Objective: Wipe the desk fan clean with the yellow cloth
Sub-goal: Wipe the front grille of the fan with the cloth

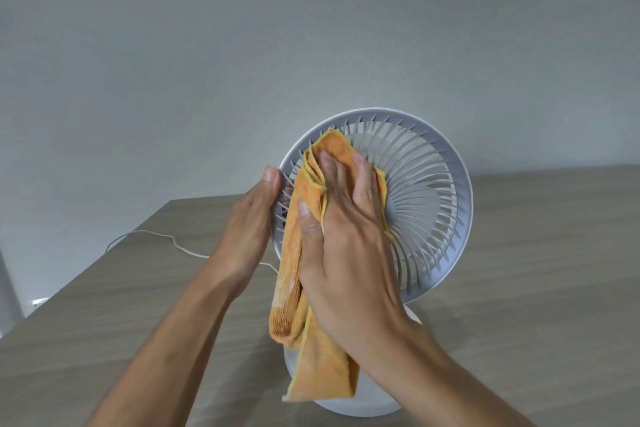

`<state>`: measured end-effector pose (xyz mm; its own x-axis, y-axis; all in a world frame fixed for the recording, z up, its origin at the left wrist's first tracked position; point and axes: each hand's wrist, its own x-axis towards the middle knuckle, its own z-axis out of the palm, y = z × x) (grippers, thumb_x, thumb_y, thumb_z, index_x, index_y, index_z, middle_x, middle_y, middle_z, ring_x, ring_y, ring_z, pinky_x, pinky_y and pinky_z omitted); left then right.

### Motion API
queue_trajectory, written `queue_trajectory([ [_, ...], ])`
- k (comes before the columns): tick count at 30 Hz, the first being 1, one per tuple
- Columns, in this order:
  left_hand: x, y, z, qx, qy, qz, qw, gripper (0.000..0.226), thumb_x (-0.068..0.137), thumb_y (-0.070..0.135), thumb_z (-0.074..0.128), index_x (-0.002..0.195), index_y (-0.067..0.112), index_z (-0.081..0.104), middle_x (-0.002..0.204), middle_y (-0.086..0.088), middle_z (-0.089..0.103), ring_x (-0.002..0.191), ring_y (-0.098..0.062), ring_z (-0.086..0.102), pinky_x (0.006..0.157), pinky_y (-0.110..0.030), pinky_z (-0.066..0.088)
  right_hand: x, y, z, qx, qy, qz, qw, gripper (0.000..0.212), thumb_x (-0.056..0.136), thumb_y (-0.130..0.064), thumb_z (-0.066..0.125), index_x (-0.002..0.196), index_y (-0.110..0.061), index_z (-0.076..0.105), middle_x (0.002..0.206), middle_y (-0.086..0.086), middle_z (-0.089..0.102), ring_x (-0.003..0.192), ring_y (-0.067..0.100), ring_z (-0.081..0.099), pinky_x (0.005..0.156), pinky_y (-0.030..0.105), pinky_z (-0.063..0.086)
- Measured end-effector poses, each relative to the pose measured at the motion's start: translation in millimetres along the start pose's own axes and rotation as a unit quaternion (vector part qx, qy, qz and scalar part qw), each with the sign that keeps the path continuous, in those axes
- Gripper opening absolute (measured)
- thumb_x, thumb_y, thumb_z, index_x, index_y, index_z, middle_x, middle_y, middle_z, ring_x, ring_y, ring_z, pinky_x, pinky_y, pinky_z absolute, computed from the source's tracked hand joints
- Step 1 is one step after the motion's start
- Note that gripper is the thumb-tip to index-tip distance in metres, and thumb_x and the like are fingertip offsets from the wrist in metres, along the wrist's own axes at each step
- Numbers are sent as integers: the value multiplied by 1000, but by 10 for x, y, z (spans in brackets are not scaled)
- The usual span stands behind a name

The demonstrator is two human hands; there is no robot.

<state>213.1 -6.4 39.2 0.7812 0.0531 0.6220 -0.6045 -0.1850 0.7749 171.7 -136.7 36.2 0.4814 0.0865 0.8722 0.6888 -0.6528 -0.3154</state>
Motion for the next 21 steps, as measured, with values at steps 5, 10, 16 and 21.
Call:
queue_trajectory([
  [5, 11, 15, -9, 3, -13, 0, 1000, 50, 89, 72, 33, 90, 43, 73, 88, 21, 77, 82, 9, 71, 64, -3, 49, -98, 71, -99, -23, -42, 9, 999, 55, 97, -29, 34, 149, -11, 28, 153, 2, 37, 149, 24, 3, 120, 42, 17],
  [10, 21, -18, -22, -36, -31, -18, 999, 60, 90, 73, 34, 110, 32, 74, 111, 7, 77, 107, -11, 71, 86, -24, 55, -161, 138, -190, -84, -56, -6, 995, 55, 95, -28, 37, 148, -12, 33, 150, 0, 41, 149, 29, 8, 122, 42, 9],
  [16, 30, -32, -16, -24, -32, -15, 999, 64, 90, 74, 31, 114, 31, 72, 112, 7, 76, 107, -10, 71, 91, -32, 48, -316, 269, -238, -139, -62, -39, 988, 56, 94, -29, 36, 145, -6, 36, 147, 4, 46, 148, 31, 14, 121, 43, 13],
  [21, 12, -23, 2, -16, -36, -7, 999, 59, 88, 76, 32, 107, 38, 73, 107, 12, 77, 100, -3, 72, 77, -11, 54, -389, 361, -212, -121, -45, -56, 990, 57, 96, -30, 35, 146, -4, 33, 152, 4, 37, 147, 29, 14, 119, 42, 14],
])
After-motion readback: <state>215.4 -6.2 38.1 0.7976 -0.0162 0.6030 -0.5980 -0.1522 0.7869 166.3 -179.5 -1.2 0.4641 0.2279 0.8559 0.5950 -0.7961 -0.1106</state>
